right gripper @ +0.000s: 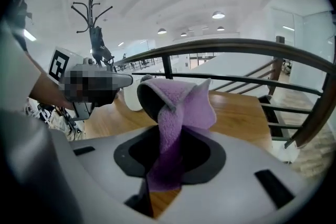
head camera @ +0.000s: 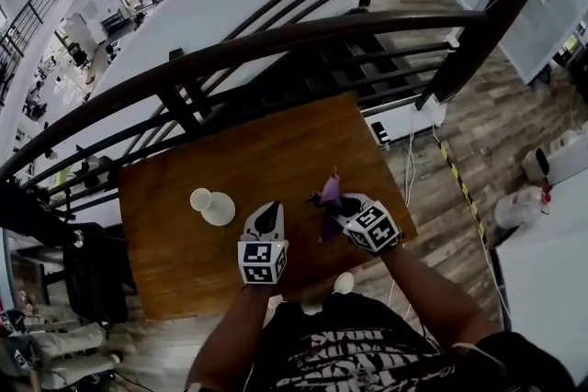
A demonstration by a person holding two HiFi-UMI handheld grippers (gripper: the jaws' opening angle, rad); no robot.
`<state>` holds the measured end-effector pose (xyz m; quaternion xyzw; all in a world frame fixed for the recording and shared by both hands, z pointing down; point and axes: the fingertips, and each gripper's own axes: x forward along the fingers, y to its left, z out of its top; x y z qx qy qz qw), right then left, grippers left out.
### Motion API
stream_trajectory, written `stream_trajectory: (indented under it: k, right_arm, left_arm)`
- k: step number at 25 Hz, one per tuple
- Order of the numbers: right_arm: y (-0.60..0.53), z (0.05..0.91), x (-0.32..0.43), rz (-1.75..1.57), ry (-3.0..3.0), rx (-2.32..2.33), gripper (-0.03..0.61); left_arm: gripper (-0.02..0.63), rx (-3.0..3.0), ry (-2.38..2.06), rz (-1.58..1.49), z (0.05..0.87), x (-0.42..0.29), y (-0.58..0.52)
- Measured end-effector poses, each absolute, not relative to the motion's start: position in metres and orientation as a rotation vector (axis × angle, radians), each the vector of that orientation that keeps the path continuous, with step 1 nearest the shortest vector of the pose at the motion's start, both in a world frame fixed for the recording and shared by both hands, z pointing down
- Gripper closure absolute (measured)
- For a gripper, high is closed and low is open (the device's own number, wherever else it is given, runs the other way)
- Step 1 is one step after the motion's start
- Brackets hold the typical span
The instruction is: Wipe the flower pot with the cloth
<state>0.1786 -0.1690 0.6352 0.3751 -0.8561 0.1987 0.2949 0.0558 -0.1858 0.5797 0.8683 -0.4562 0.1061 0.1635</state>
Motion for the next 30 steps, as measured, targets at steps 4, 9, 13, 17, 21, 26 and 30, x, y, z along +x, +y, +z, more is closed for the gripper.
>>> stream_trajectory:
  k: [4, 9, 13, 17, 21, 26, 30]
  right_arm:
    - [-0.172, 0.666, 0.215, 0.538, -2.201, 0.974, 0.483]
    - [-0.173, 0.718, 0.252, 0.538, -2.12, 0.932, 0.483]
    - [-0.17, 0.741, 0.262, 0.521, -2.105, 0.897, 0.472]
    - [-0.171, 0.738, 0.262, 0.523, -2.15, 0.918, 0.367]
    - [-0.17, 0.714, 0.258, 0.497, -2.202, 0.963, 0.344]
    - [-0.164, 0.666, 0.251, 0.421, -2.303, 1.062, 0.438]
    - [-0.158, 0.605, 0.247, 0.312, -2.439, 1.18, 0.578]
  left_arm:
    - [0.615, 2.417, -1.281, 0.388, 0.616, 0.091, -0.181]
    - [0.615, 2.381, -1.255, 0.442, 0.659, 0.131, -0.168]
    - [0.615, 2.381, -1.234, 0.496, 0.677, 0.145, -0.164]
    - [0.615, 2.378, -1.232, 0.494, 0.675, 0.145, -0.166]
    - [0.615, 2.375, -1.235, 0.478, 0.668, 0.139, -0.166]
    - [0.615, 2.379, -1.262, 0.423, 0.643, 0.126, -0.161]
    - [0.615, 2.4, -1.343, 0.331, 0.603, 0.113, -0.156]
